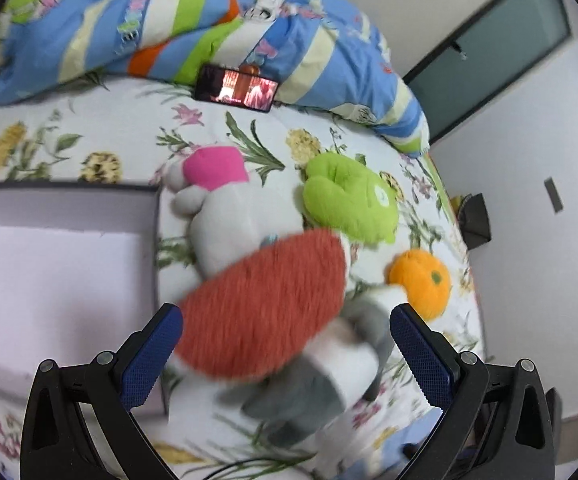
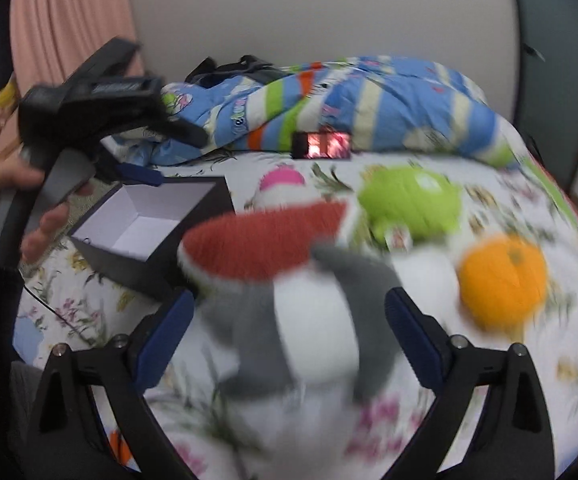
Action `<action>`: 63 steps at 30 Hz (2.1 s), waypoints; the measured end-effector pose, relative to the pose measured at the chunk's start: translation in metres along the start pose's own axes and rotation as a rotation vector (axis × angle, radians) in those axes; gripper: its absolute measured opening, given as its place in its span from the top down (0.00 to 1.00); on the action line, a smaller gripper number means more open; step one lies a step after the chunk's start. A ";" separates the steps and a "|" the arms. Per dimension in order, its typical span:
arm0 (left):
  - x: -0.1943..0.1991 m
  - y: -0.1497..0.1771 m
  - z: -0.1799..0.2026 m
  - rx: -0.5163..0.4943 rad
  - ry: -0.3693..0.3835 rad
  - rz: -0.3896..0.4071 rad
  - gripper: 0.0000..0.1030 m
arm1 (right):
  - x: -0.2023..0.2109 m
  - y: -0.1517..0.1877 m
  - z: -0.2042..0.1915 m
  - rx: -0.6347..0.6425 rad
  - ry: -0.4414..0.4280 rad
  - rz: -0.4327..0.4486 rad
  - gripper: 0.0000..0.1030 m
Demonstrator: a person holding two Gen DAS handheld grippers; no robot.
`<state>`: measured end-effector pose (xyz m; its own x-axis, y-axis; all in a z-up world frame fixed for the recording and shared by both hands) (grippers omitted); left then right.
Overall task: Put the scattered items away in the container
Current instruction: 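Reach the left tool to the white plush with pink hat and grasp it, then carry the white plush with the left tool and drop it into the black box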
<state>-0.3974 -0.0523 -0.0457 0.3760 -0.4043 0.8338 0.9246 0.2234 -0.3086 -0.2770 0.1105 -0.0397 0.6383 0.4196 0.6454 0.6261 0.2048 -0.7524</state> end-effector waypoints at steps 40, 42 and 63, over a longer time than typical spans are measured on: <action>-0.225 -0.061 -0.105 0.259 -0.186 -0.396 0.00 | -0.268 -0.032 -0.015 0.274 -0.045 -0.493 0.19; -0.218 -0.061 -0.098 0.250 -0.153 -0.384 0.00 | -0.258 -0.036 -0.019 0.293 -0.024 -0.473 0.25; -0.017 -0.075 -0.093 0.125 -0.090 -0.120 0.00 | -0.107 -0.130 -0.164 0.405 0.079 -0.218 0.31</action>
<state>-0.4675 -0.1447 -0.0796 0.2516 -0.3551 0.9003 0.9453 0.2896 -0.1500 -0.3533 -0.1058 0.0113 0.5533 0.2628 0.7904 0.5341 0.6162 -0.5788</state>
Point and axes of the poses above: each gripper's, at about its wrist camera, not at the fingertips, and x roughly against the way its jaws point, z to its right, y to its underside, the point moved 10 cm from there along -x, roughly the way its jaws point
